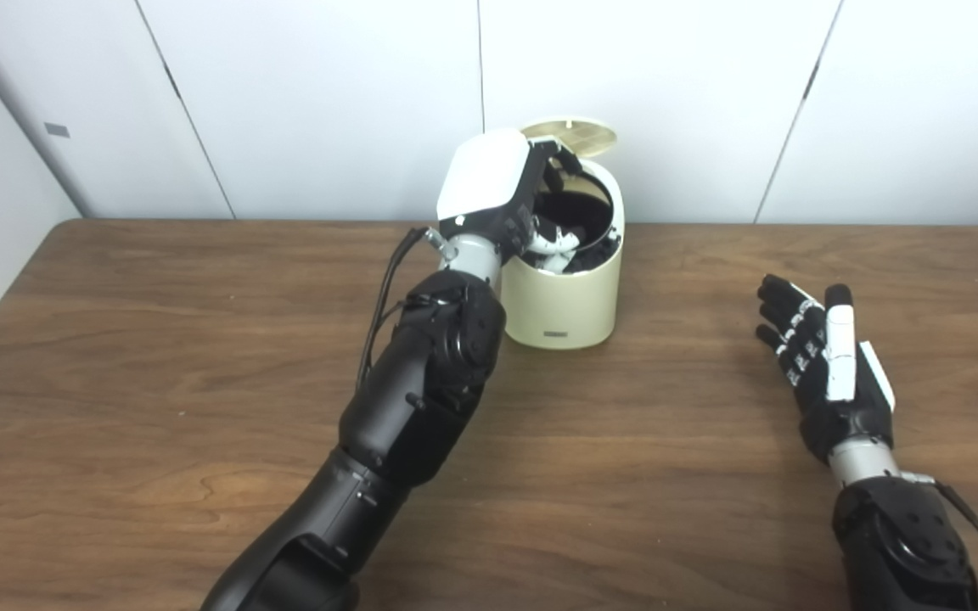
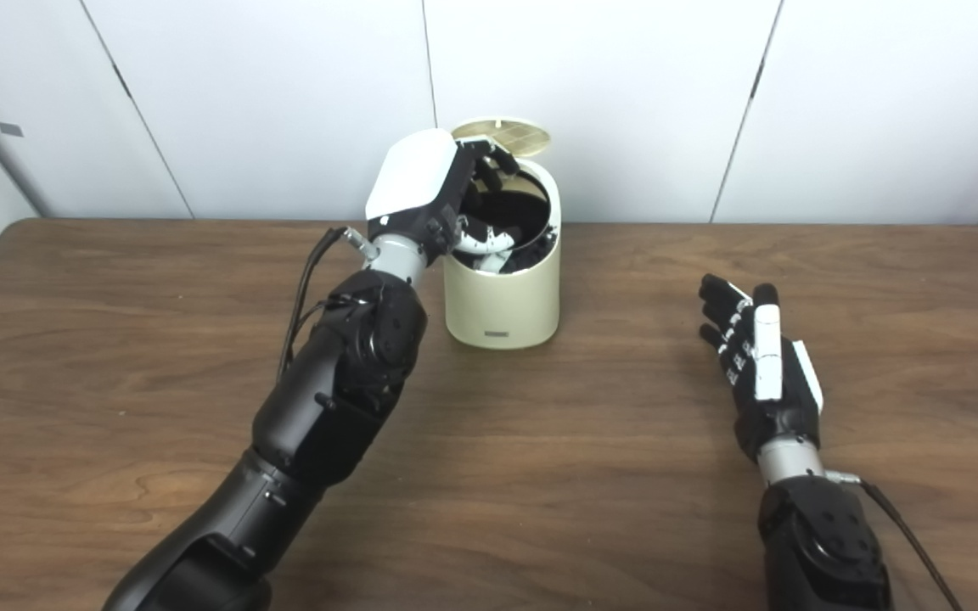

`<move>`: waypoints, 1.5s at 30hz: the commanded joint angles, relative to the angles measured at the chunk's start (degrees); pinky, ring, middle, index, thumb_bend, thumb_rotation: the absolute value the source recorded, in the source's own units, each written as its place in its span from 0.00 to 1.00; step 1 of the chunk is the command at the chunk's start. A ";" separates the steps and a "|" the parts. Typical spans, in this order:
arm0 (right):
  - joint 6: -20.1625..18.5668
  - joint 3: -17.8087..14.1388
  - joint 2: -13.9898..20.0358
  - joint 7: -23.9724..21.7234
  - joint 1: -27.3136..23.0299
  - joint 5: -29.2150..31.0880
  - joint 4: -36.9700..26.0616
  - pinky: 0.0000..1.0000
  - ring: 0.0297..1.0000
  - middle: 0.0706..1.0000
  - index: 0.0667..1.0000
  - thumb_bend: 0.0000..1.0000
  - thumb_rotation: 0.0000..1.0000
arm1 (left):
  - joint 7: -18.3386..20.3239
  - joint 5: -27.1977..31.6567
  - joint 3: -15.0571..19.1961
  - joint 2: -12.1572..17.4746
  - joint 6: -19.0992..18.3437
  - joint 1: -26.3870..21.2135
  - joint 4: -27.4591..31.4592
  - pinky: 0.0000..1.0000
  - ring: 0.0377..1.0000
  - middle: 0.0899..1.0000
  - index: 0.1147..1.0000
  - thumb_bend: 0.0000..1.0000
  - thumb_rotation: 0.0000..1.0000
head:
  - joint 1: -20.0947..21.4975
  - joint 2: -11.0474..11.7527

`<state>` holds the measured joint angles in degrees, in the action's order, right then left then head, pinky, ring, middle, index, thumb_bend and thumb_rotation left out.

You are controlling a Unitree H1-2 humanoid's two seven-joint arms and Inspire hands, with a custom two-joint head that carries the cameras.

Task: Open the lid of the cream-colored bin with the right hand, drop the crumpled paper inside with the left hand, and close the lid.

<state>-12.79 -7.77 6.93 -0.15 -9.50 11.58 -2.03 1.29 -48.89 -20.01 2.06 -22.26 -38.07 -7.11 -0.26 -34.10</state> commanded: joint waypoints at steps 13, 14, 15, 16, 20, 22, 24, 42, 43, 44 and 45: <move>0.33 0.17 0.48 -0.96 -0.57 0.06 -0.89 0.90 0.91 0.84 0.78 0.65 1.00 | -3.49 2.29 1.61 -0.79 2.41 -0.98 1.20 0.31 0.39 0.48 0.42 0.47 0.00 | -0.35 0.08; 0.36 0.17 0.51 -1.01 -0.56 0.08 -0.89 0.90 0.91 0.84 0.78 0.65 1.00 | -3.69 2.39 1.59 -0.71 2.58 -0.94 1.17 0.31 0.39 0.48 0.42 0.47 0.00 | -0.38 0.09; 0.31 0.12 0.53 -1.08 -0.57 0.23 -0.81 0.90 0.91 0.84 0.78 0.65 1.00 | -3.85 2.51 1.63 -0.67 2.61 -0.88 1.24 0.31 0.38 0.48 0.42 0.47 0.00 | -0.41 0.07; 0.29 0.05 0.55 -1.16 -0.58 0.40 -0.67 0.90 0.92 0.84 0.78 0.66 1.00 | -3.93 2.54 1.65 -0.63 2.51 -0.86 1.33 0.30 0.38 0.47 0.43 0.47 0.00 | -0.42 0.08; 0.46 -0.04 0.75 -1.36 -0.63 0.59 -0.16 0.91 0.92 0.84 0.78 0.65 1.00 | -4.06 2.10 1.61 -0.61 1.67 -0.85 1.83 0.30 0.37 0.46 0.44 0.47 0.00 | -0.47 0.06; 0.67 -0.08 0.90 -1.57 -0.64 0.68 0.07 0.91 0.92 0.84 0.78 0.66 1.00 | -4.50 1.76 1.66 -0.60 1.55 -0.78 1.99 0.30 0.36 0.45 0.44 0.47 0.00 | -0.59 0.03; 0.86 -0.14 1.00 -1.73 -0.63 0.69 0.18 0.91 0.92 0.84 0.78 0.66 1.00 | -5.10 1.59 1.75 -0.60 1.74 -0.55 2.19 0.29 0.36 0.45 0.44 0.47 0.00 | -0.64 0.03; 1.28 -0.25 1.42 -2.09 -0.57 0.12 0.34 0.91 0.92 0.85 0.79 0.62 1.00 | -9.72 4.17 5.24 1.56 7.13 3.93 8.23 0.29 0.37 0.45 0.44 0.47 0.00 | -1.21 0.01; 1.22 -0.30 1.39 -2.07 -0.59 0.16 0.34 0.91 0.92 0.84 0.79 0.62 1.00 | -9.90 4.65 5.68 1.50 7.58 4.18 8.50 0.29 0.36 0.45 0.44 0.47 0.00 | -1.21 0.01; 1.24 -0.33 1.38 -2.05 -0.61 0.17 0.35 0.91 0.92 0.84 0.79 0.62 1.00 | -9.86 5.32 6.18 1.56 8.03 4.61 9.14 0.29 0.36 0.45 0.45 0.47 0.00 | -1.21 0.01; 1.15 -0.32 1.39 -1.98 -0.63 0.13 0.34 0.91 0.91 0.84 0.79 0.62 1.00 | -9.73 5.91 6.58 1.64 8.44 5.00 9.77 0.31 0.36 0.44 0.45 0.47 0.00 | -1.21 0.01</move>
<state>-12.09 -7.94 7.93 -1.68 -9.47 11.90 -1.53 -6.69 -43.54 -14.15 3.46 -15.84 -31.54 -0.25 -1.41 -34.01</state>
